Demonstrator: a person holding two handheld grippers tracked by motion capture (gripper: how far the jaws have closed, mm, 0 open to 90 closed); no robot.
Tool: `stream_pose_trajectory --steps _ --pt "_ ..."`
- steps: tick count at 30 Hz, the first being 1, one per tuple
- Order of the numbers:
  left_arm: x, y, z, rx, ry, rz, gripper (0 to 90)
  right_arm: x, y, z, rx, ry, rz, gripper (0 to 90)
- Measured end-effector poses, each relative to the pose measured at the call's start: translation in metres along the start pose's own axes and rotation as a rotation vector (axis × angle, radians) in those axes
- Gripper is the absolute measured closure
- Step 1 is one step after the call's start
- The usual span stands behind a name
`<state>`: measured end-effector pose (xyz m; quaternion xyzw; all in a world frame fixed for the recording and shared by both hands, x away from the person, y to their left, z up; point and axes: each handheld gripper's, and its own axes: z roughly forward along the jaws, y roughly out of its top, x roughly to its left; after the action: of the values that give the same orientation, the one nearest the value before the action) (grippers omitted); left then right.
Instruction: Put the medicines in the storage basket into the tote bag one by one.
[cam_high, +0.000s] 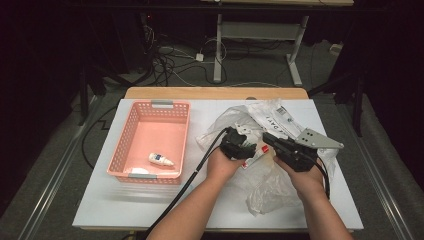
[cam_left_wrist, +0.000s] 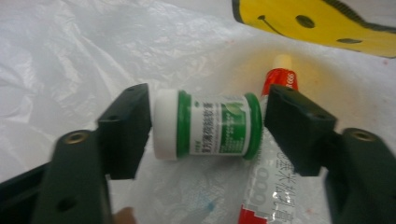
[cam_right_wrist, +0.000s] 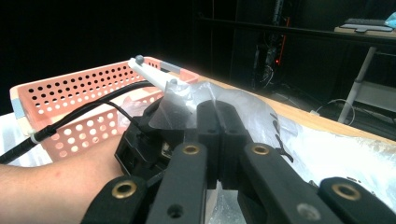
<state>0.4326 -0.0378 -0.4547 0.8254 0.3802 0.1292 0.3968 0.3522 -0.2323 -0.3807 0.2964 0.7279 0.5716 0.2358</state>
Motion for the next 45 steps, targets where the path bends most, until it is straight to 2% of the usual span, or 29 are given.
stream_pose_trajectory --steps 6,10,11,13,16,23,30,33,45 --pt "-0.003 -0.001 -0.013 -0.014 -0.025 0.005 23.1 0.001 -0.001 0.001 0.006 0.001 -0.001 90.0" --pt "-0.005 -0.005 -0.021 0.000 -0.040 0.026 21.2 0.002 -0.001 0.001 0.003 0.001 -0.002 90.0" --pt "-0.006 -0.007 -0.023 0.006 -0.042 0.026 16.8 0.002 0.000 0.001 0.003 0.001 -0.003 90.0" --pt "-0.006 -0.011 -0.027 -0.002 -0.067 0.014 15.5 0.002 -0.001 0.001 0.005 0.003 -0.008 90.0" --pt "-0.009 -0.018 -0.033 0.005 -0.087 0.019 13.2 0.001 -0.001 0.000 0.009 0.002 -0.005 90.0" --pt "-0.015 -0.030 -0.047 0.005 -0.134 0.017 0.0 0.001 -0.001 0.000 0.008 -0.001 -0.006 90.0" --pt "-0.019 -0.040 -0.066 -0.014 -0.172 0.016 0.0 0.002 -0.001 0.000 0.008 -0.001 -0.007 90.0" --pt "-0.021 -0.046 -0.074 -0.007 -0.185 0.026 0.0 0.002 -0.001 -0.001 0.009 -0.001 -0.006 90.0" --pt "-0.022 -0.064 -0.112 -0.005 -0.206 0.057 0.0 0.002 0.000 -0.001 0.008 -0.001 -0.013 90.0"
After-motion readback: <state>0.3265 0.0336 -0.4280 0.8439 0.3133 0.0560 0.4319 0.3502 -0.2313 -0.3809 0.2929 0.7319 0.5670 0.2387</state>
